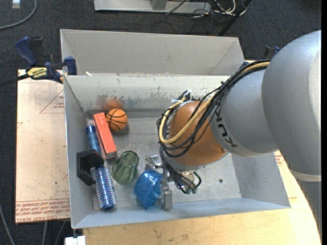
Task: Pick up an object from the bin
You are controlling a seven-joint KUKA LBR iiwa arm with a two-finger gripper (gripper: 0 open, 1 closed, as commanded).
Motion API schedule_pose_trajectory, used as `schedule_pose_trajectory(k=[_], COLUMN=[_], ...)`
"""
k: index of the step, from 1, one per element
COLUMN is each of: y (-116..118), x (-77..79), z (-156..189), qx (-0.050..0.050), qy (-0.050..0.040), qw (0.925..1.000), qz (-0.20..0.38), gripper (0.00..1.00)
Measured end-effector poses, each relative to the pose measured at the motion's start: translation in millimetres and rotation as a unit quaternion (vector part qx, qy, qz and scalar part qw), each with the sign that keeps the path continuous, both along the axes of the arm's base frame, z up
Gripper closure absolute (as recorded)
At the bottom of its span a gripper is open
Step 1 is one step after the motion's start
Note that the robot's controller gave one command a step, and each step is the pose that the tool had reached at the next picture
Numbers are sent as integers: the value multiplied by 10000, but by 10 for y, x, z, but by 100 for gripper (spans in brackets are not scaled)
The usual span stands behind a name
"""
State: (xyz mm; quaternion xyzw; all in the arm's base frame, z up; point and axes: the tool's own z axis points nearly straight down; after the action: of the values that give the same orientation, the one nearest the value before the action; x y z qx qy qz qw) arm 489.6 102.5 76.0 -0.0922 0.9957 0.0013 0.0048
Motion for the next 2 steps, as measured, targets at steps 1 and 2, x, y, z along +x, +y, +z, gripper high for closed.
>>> schedule_pose_trajectory(k=[1, 2], y=[309, 308], x=[85, 85], z=[-46, -46], qx=[25, 25], qy=[-24, -24], qw=[9971, 9971], qz=[-757, -760], gripper=[100, 100])
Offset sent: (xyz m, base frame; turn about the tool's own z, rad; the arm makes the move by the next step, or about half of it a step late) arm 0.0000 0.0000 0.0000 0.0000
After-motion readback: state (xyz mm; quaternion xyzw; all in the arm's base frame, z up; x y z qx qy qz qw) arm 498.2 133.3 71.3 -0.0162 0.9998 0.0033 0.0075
